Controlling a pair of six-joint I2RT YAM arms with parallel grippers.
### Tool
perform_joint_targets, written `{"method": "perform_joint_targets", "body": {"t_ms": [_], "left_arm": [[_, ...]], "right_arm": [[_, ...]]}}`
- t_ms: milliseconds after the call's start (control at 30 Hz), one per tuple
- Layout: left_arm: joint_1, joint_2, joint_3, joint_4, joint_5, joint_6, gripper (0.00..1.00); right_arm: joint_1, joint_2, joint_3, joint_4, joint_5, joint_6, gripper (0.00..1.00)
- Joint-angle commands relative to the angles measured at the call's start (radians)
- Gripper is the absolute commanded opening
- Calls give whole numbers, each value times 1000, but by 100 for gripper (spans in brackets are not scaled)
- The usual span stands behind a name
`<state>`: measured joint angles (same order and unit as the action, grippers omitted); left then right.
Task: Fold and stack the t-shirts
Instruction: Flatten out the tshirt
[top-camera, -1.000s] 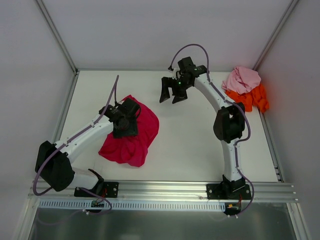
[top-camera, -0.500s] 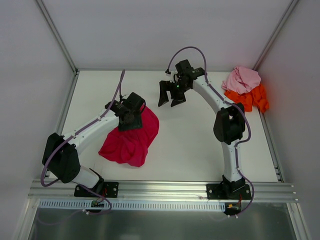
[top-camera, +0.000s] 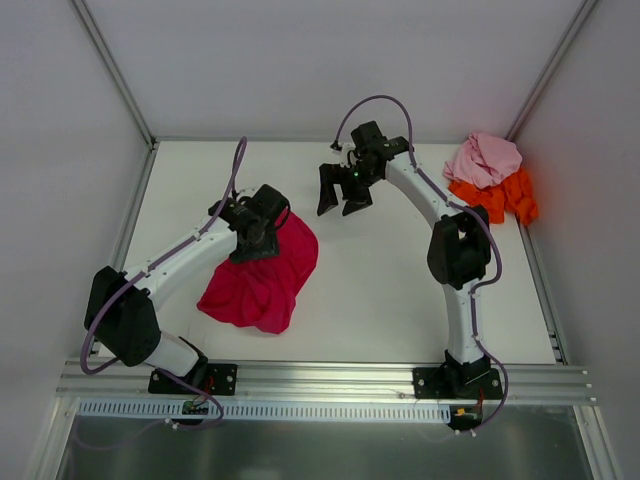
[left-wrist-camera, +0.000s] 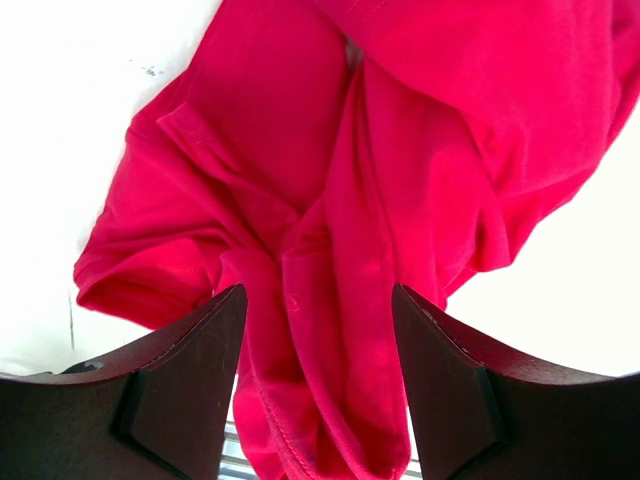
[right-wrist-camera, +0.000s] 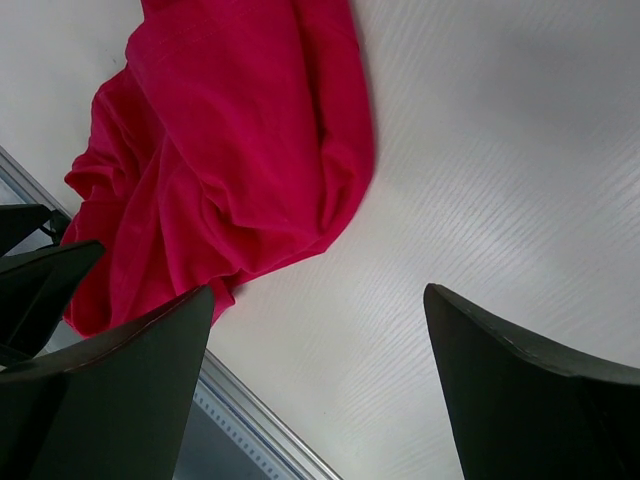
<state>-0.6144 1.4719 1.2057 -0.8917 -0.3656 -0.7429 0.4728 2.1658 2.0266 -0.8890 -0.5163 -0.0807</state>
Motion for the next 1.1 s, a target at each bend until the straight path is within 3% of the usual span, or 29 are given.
{"method": "perform_joint_targets", "body": {"t_ms": [0,433,533,633,667,700,733,900,1067], "left_arm": [[4,5,15,-47,-26,-39,61],[8,39,-41,17,17,-30,56],[8,38,-43,20,13,-29,50],[8,47,-41,28,16,-23,35],[8,50,-41,31,17,-21,28],[8,51,-40,31,17,-21,11],[8,50,-40,31,17,-21,3],[8,2,5,-33,-56,-45,0],[8,-111,152,-142,-209,-70,0]], "right_arm": [[4,-72,0,1,-10,-13,92],[4,-84,-14,-2,-4,-21,92],[4,-86,-16,-1,-2,-21,92],[4,-87,-19,-2,-1,-21,92],[4,-87,-19,-4,-2,-19,92],[4,-87,-20,-2,-1,-22,92],[4,-87,-20,-2,-1,-22,92],[4,-44,32,-14,-17,-2,92],[9,57,216,-90,-73,19,92]]}}
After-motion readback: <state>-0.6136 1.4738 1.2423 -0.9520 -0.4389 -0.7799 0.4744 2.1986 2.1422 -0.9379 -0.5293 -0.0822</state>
